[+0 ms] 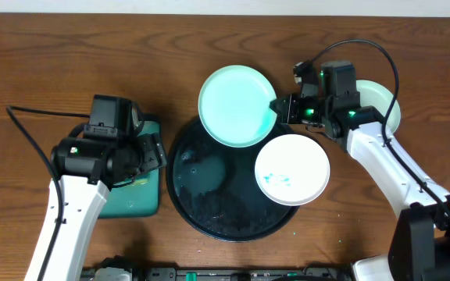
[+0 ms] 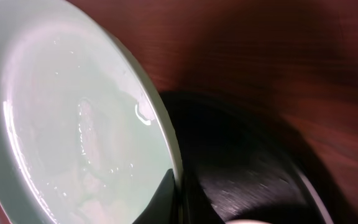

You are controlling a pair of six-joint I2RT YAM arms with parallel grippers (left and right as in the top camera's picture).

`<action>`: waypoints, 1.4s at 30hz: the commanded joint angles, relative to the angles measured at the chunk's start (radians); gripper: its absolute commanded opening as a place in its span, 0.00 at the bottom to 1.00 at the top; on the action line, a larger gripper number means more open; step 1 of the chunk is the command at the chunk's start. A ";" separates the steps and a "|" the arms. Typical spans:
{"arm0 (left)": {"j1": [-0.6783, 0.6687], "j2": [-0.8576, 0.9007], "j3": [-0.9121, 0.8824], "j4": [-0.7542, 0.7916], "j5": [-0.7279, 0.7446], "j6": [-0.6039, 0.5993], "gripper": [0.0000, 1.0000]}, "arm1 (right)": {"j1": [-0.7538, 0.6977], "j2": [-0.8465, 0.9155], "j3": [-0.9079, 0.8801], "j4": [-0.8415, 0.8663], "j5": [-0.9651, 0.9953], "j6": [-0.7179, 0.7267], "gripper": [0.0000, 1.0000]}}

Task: Clean dirty plates on tray and stack at the side
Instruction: 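Lift the scrubbed plate off the black tray with the right gripper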

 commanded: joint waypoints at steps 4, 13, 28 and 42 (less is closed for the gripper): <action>-0.002 0.030 -0.008 -0.002 0.001 0.003 0.79 | 0.014 -0.101 0.003 -0.097 0.256 -0.103 0.01; -0.002 0.073 -0.008 -0.002 0.001 0.003 0.79 | 0.179 -0.198 0.003 -0.171 0.609 -0.203 0.01; -0.002 0.077 -0.008 -0.003 0.001 0.003 0.79 | 0.534 -0.200 0.003 -0.185 1.318 -0.240 0.01; -0.002 0.077 -0.008 -0.003 0.001 0.003 0.79 | 0.818 -0.200 0.003 -0.065 1.845 -0.557 0.01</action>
